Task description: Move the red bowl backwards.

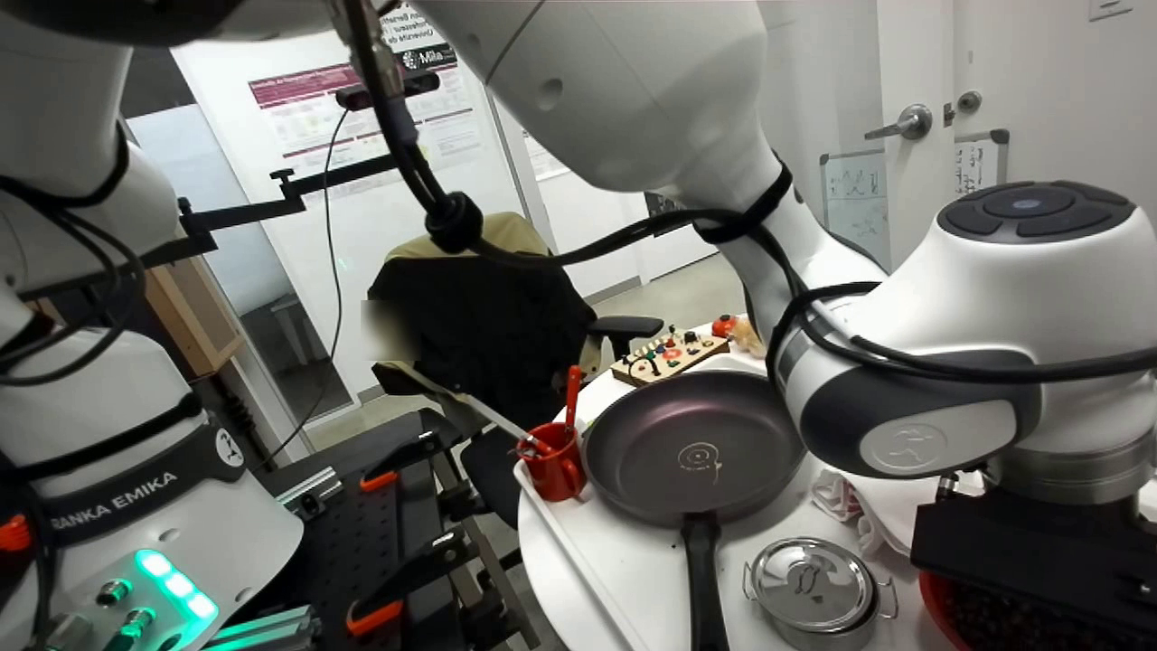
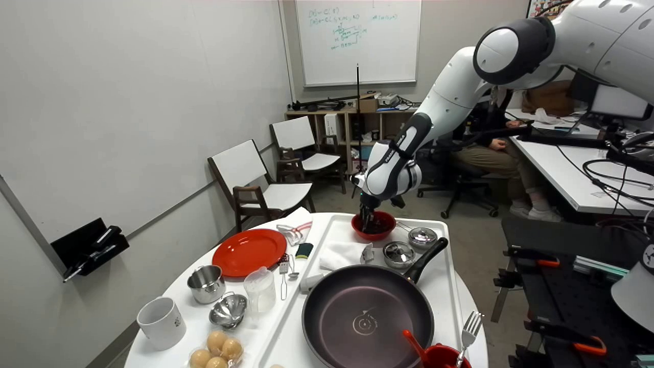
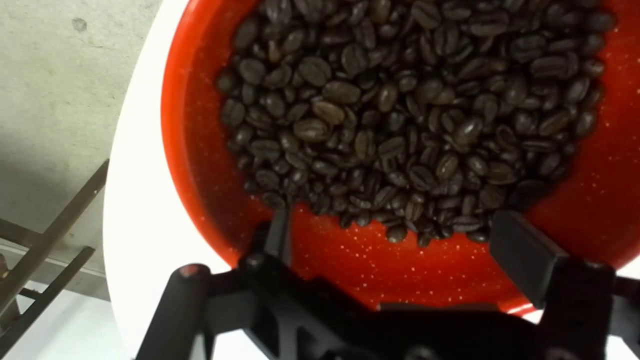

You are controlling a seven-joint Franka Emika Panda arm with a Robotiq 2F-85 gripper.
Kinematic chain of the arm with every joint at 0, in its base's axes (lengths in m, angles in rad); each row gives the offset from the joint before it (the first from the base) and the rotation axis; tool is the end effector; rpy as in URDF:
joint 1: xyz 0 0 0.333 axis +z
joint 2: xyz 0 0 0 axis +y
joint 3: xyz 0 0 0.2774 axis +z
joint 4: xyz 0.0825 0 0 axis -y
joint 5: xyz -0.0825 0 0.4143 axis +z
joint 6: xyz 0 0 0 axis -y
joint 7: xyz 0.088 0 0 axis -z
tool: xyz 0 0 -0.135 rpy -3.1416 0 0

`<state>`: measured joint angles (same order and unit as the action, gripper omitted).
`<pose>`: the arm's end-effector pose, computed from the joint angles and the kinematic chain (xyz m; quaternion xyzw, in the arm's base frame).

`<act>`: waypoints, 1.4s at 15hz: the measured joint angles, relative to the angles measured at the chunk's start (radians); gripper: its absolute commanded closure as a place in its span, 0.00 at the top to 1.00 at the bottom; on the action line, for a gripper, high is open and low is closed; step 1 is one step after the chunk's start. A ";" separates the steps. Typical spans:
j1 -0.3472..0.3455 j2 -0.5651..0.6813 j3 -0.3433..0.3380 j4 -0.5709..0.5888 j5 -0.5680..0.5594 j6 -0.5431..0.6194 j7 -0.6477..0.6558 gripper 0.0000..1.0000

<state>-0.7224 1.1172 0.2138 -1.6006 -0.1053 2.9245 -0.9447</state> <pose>0.5736 -0.3135 -0.0630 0.9712 0.1952 0.1345 0.0238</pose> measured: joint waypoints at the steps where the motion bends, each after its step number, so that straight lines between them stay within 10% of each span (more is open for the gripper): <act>1: 0.000 0.005 0.003 0.008 0.000 0.000 0.000 1.00; 21: 0.041 0.105 0.035 0.176 0.000 -0.001 0.000 1.00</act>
<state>-0.6811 1.2223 0.2485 -1.4246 -0.1053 2.9236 -0.9447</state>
